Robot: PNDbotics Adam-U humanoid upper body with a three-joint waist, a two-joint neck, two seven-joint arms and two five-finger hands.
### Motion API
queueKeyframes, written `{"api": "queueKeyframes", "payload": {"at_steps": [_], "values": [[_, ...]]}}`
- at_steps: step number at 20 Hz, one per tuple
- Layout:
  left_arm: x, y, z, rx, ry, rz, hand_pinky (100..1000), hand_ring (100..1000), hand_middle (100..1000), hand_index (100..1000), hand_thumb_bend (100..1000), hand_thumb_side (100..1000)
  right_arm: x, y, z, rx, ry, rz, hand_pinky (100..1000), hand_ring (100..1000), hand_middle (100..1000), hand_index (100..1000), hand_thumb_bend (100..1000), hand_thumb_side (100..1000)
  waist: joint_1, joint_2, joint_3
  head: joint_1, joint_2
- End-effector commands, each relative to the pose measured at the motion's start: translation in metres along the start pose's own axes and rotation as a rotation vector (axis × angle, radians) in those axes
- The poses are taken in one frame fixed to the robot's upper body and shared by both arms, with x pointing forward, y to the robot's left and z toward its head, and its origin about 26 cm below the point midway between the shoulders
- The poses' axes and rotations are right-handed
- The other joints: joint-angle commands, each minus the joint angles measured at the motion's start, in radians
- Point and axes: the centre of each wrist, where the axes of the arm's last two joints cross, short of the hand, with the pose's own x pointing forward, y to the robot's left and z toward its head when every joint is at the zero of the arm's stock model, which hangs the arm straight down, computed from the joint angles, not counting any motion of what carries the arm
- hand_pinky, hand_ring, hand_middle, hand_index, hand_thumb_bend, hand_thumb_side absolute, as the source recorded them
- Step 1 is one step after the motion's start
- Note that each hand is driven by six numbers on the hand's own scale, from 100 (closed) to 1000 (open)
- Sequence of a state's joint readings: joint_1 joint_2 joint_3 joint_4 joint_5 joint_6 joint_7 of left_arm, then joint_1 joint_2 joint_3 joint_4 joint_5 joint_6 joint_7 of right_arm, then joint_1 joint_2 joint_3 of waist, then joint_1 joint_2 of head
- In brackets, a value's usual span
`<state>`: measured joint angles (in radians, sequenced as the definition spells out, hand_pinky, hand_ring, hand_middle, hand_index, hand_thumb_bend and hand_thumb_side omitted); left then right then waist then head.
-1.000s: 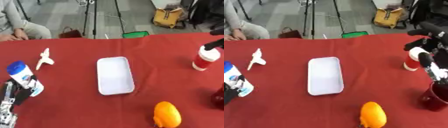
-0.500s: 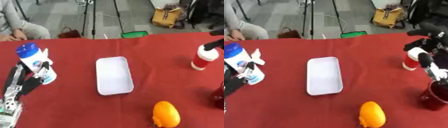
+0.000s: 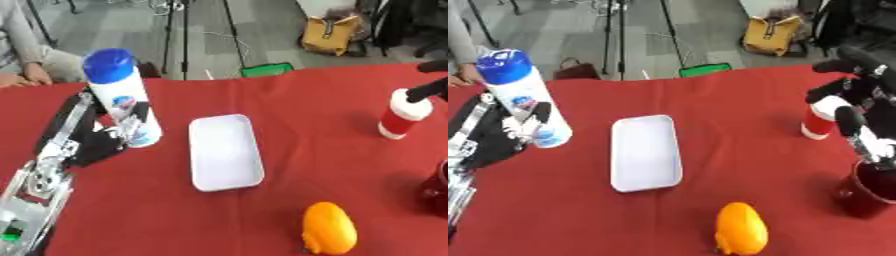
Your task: Pick up objects on the table and place them in the box.
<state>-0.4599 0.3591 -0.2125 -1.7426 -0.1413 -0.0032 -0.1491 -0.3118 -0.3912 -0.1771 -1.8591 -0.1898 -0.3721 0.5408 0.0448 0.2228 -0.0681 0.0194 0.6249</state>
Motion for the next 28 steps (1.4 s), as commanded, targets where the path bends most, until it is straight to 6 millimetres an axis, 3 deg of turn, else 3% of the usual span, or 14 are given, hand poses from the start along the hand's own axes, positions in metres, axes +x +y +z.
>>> {"api": "queueKeyframes", "payload": {"at_steps": [1,7,15,28], "values": [[-0.002,-0.007,-0.009,-0.079,-0.018,-0.018,594,609,563,573,100,429,0.004,-0.004,-0.005,0.011,-0.022,0.008,756,655,823,981,190,441,-0.001,-0.021,-0.001,0.001,0.000],[-0.018,-0.039,-0.028,-0.199,-0.018,-0.050,597,614,566,576,100,426,0.004,-0.004,-0.006,0.016,-0.026,0.003,756,655,823,982,190,442,0.002,-0.021,-0.011,0.000,-0.005],[-0.042,-0.070,-0.034,-0.257,0.010,-0.035,599,619,568,576,100,439,0.004,-0.003,-0.007,0.017,-0.030,0.001,757,654,823,982,188,443,-0.003,-0.017,-0.016,0.002,-0.008],[-0.048,-0.086,-0.047,-0.153,-0.008,0.067,600,624,570,576,100,445,0.003,-0.003,-0.007,0.020,-0.033,-0.002,757,652,822,983,182,448,-0.008,-0.011,-0.027,0.007,-0.015]]}}
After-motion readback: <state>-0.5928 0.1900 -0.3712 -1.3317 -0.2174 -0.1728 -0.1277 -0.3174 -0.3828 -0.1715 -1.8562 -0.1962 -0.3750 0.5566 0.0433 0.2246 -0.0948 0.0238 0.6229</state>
